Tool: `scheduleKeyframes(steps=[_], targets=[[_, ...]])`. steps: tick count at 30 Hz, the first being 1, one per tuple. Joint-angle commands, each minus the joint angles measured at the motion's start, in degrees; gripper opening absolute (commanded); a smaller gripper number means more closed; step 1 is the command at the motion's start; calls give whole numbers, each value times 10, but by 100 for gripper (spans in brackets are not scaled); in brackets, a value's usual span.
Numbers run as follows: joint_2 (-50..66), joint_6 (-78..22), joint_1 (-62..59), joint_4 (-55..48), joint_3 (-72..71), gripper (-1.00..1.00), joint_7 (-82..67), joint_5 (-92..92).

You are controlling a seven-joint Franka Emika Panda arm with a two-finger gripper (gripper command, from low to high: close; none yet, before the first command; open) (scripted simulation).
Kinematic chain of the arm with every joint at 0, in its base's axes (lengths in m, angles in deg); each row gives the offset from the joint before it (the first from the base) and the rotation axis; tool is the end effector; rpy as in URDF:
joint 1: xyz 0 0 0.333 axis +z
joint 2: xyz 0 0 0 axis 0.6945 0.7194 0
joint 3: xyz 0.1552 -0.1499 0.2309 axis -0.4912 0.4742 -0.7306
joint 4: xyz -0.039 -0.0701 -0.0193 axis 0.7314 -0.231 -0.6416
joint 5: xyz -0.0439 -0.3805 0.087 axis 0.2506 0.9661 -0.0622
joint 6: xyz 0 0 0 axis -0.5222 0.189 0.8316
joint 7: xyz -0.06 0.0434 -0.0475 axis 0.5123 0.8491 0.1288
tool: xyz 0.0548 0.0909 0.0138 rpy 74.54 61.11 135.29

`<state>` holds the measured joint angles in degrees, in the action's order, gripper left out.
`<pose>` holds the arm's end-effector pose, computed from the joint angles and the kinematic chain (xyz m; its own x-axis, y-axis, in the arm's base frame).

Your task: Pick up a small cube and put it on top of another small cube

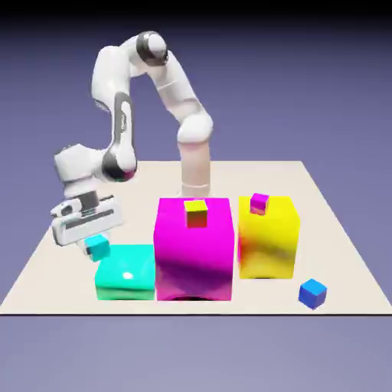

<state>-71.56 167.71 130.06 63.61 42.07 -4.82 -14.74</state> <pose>0.4862 -0.2348 0.2780 0.9493 0.0378 0.3122 0.1374 -0.9429 -0.3035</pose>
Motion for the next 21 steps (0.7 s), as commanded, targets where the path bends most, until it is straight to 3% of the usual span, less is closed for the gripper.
scheduleKeyframes(steps=[1, 21], targets=[[-6, -19, 19, -17, -21, -100, 1, 1], [-127, -222, 435, -203, -37, -100, -130, 143]])
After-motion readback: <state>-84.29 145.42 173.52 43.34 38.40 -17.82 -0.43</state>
